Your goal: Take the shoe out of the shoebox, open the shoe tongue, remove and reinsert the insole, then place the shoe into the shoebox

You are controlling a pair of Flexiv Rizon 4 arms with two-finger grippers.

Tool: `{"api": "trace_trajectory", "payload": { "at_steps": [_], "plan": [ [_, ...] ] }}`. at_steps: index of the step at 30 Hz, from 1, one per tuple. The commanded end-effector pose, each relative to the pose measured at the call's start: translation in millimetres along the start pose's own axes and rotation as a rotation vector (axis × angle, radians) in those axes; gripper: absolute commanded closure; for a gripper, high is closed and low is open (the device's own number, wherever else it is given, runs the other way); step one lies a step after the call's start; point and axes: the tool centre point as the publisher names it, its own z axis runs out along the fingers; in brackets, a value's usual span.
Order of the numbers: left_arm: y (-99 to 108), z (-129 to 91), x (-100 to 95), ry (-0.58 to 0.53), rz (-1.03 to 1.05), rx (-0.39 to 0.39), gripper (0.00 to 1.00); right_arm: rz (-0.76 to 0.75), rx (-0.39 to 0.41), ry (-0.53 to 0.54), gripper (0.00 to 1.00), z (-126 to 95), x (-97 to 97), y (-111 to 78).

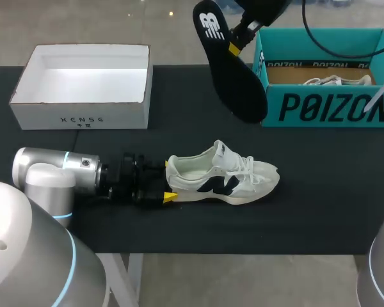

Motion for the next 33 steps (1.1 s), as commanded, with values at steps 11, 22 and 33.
{"api": "trace_trajectory", "payload": {
  "at_steps": [11, 22, 33],
  "plan": [
    [1.1, 1.5, -0.3, 0.0, -0.001, -0.001, 1.0, 0.004, -0.02, 0.025, 1.0, -8.9, 7.6, -10.7],
    [1.1, 1.5, -0.3, 0.0, -0.001, -0.001, 1.0, -0.011, -0.077, 0.057, 1.0, -60.4, 57.9, -46.0],
    [1.1, 1.5, -0.3, 0.0, -0.001, -0.001, 1.0, -0.067, -0.141, 0.112, 1.0, -104.3, 107.7, -63.3]
  ]
}}
